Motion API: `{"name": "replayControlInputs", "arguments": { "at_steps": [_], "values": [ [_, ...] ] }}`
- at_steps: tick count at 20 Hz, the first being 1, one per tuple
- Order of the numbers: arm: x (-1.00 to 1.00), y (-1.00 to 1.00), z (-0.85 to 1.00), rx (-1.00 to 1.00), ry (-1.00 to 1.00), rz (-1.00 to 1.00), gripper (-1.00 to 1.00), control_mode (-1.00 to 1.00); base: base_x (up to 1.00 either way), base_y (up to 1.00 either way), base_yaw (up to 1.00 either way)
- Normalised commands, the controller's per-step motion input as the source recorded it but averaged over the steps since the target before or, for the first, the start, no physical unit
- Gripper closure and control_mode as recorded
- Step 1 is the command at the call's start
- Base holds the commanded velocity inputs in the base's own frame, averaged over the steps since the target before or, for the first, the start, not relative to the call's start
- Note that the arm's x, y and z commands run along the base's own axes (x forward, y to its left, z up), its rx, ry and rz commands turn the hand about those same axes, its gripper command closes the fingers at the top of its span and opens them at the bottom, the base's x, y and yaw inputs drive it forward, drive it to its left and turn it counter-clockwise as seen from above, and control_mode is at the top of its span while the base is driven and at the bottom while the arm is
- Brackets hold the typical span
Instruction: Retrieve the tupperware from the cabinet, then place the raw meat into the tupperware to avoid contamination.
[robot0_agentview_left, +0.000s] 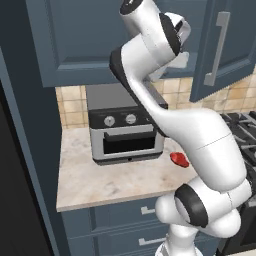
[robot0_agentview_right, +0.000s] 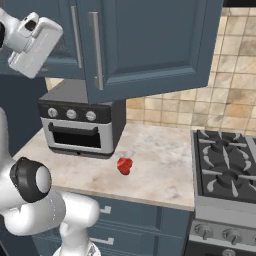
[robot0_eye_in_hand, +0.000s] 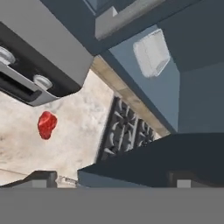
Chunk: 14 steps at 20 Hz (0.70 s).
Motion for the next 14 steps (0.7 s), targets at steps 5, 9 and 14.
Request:
{"name": "replayControlInputs", "arguments": {
  "at_steps": [5,9,14],
  "values": [
    [0.48,-0.09,-0.35,-0.31,0.16,0.02,-1.0,-1.0,0.0,0.0,0.0],
    [0.39,-0.37,-0.12,-0.12,0.22,0.04,-1.0,-1.0,0.0,0.0,0.0],
    [0.14,-0.43,0.0,-0.08,0.3,0.02,-1.0,-1.0,0.0,0.0,0.0]
  ]
}}
